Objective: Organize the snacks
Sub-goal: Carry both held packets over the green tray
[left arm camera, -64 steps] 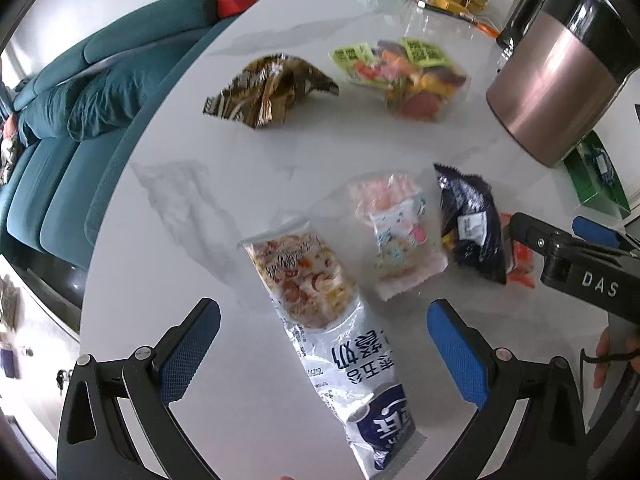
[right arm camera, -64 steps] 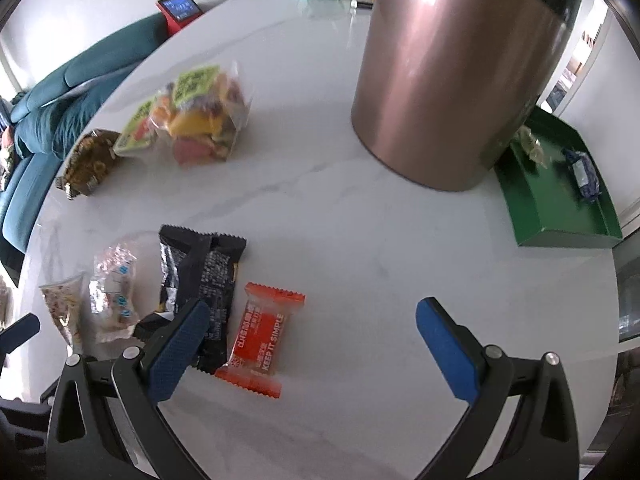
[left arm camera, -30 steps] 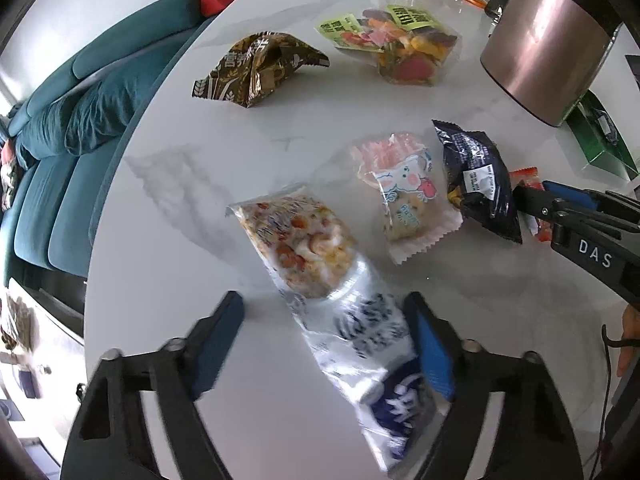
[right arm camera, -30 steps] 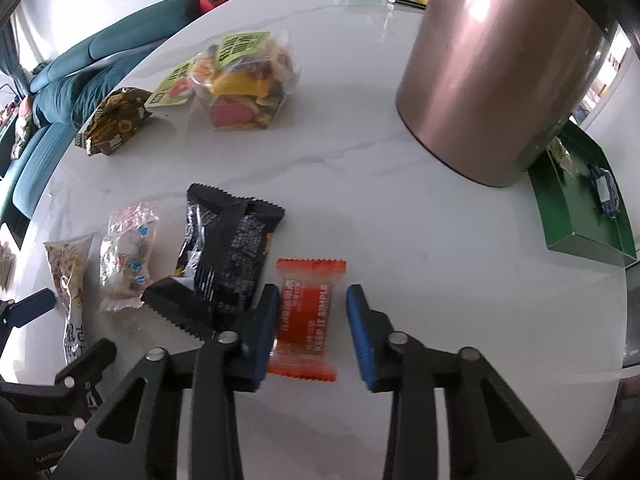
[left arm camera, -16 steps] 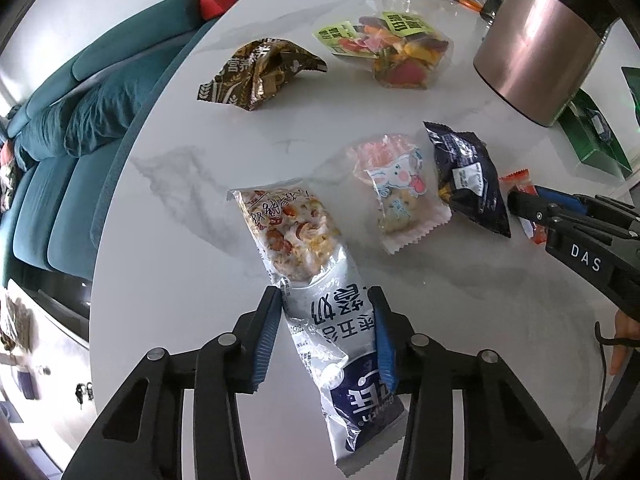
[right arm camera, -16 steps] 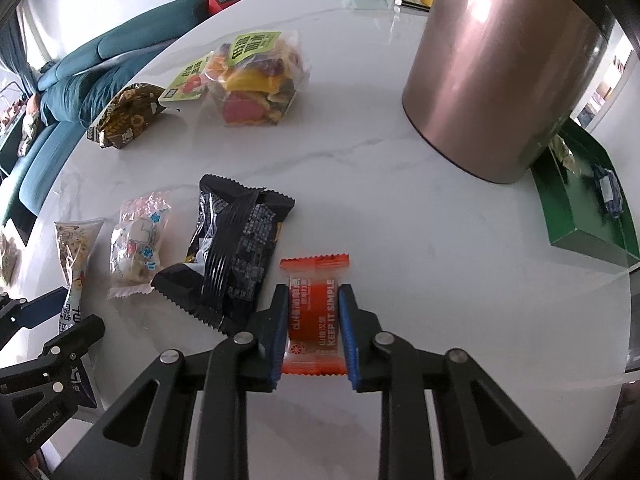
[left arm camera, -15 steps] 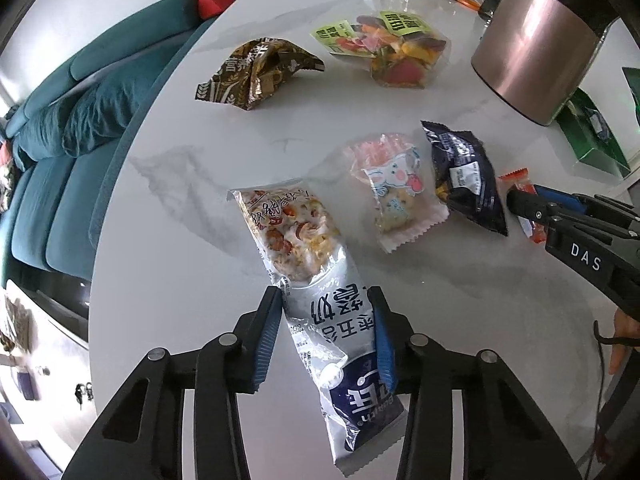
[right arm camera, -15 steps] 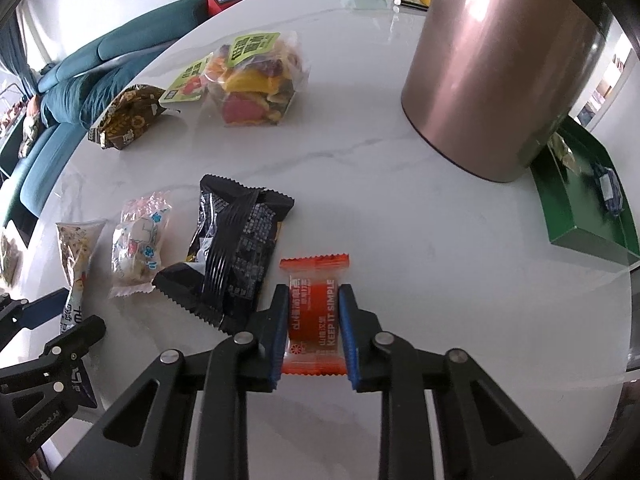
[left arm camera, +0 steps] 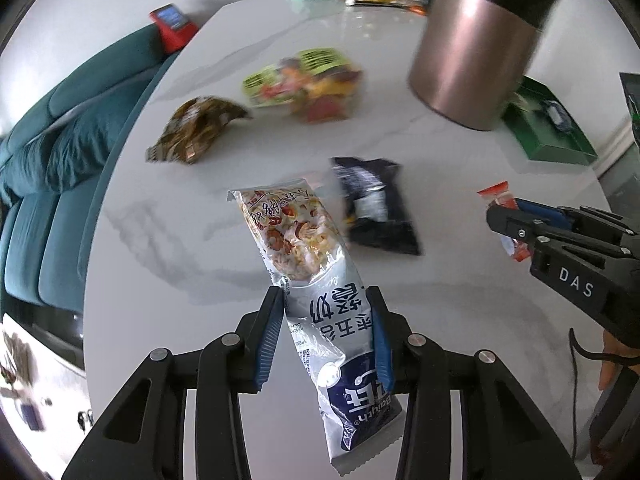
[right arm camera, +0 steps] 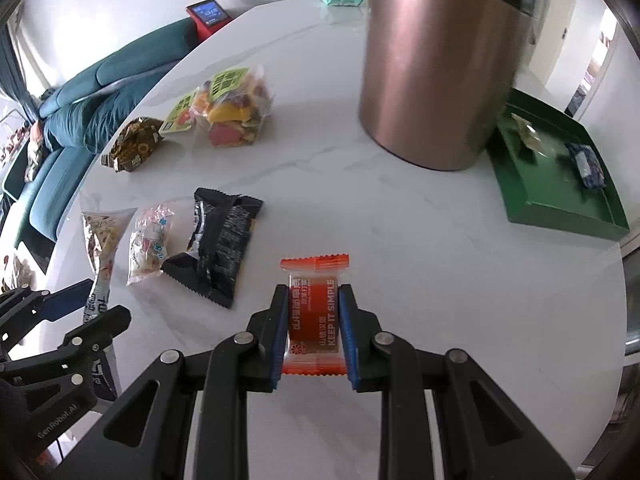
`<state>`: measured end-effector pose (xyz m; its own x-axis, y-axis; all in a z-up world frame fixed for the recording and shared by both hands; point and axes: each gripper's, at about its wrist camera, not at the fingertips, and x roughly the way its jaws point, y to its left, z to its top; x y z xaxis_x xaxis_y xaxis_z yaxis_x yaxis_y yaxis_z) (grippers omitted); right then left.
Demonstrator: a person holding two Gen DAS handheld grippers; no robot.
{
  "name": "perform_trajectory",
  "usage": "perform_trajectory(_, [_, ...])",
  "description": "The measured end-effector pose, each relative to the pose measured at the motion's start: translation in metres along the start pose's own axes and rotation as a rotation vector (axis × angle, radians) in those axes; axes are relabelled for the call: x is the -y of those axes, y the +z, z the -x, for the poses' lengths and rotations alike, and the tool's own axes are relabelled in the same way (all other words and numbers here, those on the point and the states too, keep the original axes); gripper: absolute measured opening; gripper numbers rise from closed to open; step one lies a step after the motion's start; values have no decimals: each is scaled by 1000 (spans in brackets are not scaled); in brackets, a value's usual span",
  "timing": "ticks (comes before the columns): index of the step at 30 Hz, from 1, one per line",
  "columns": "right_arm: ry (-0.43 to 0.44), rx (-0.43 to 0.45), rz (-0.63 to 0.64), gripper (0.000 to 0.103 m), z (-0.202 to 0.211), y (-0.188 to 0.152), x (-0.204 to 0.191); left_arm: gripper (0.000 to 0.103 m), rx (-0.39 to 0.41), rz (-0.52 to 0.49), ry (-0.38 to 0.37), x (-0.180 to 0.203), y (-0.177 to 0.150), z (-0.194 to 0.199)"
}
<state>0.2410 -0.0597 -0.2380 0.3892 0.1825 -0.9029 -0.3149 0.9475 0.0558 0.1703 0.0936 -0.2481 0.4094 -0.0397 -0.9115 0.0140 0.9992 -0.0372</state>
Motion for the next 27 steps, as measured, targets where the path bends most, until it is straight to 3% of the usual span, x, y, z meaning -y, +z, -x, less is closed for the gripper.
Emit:
perform_trajectory(13, [-31, 19, -113, 1, 45, -29, 93, 36, 11, -147, -78, 109, 27, 6])
perform_trajectory(27, [-95, 14, -225, 1, 76, -58, 236, 36, 8, -255, -151, 252, 59, -2])
